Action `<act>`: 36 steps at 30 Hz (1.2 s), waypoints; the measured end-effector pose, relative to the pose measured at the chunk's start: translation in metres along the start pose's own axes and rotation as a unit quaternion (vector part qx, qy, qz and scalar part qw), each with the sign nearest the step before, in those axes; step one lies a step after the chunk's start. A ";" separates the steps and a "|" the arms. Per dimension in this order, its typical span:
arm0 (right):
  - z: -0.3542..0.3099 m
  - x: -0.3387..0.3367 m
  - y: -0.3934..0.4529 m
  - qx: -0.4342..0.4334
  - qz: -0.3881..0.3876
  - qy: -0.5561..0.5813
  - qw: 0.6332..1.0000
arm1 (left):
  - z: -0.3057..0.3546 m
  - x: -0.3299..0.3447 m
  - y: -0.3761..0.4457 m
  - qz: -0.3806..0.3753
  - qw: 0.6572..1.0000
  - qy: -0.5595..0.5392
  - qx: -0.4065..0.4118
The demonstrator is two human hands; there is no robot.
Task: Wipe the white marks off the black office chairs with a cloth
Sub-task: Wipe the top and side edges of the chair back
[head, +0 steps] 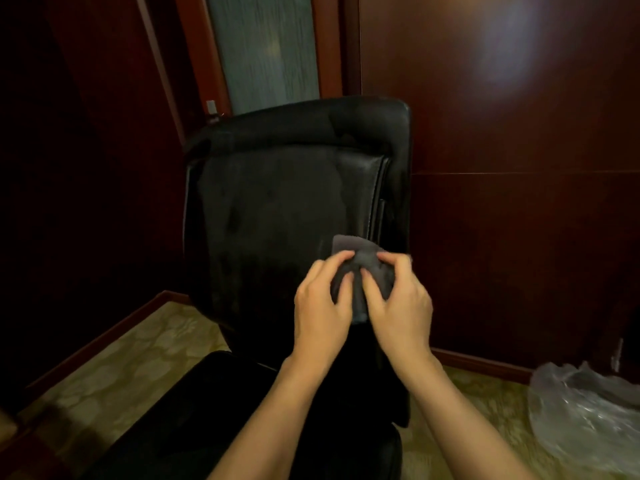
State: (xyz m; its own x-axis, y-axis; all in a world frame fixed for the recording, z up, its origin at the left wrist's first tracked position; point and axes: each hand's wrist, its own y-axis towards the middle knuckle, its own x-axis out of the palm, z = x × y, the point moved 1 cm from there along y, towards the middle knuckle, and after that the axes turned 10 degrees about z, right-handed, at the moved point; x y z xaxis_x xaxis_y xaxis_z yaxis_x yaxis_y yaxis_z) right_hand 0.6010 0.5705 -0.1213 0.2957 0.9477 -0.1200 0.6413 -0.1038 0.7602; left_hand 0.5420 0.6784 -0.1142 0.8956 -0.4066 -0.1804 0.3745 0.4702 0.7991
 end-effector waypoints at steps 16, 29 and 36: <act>-0.022 -0.020 -0.007 0.229 -0.046 0.242 0.942 | 0.012 -0.013 -0.011 0.010 0.970 -0.187 -0.158; -0.034 -0.009 0.039 0.176 -0.149 0.218 0.948 | 0.008 -0.022 0.022 0.014 0.928 -0.262 -0.264; -0.061 0.025 0.091 -0.084 -0.065 -0.139 0.985 | -0.002 -0.004 0.075 0.016 0.997 0.075 0.022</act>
State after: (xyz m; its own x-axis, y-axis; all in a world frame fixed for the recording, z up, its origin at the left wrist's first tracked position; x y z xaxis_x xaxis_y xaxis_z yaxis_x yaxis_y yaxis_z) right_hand 0.6240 0.6030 -0.0159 0.4160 0.8285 -0.3749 0.5665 0.0864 0.8195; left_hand 0.5671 0.7167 -0.0549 0.9337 -0.2693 -0.2361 0.3379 0.4442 0.8298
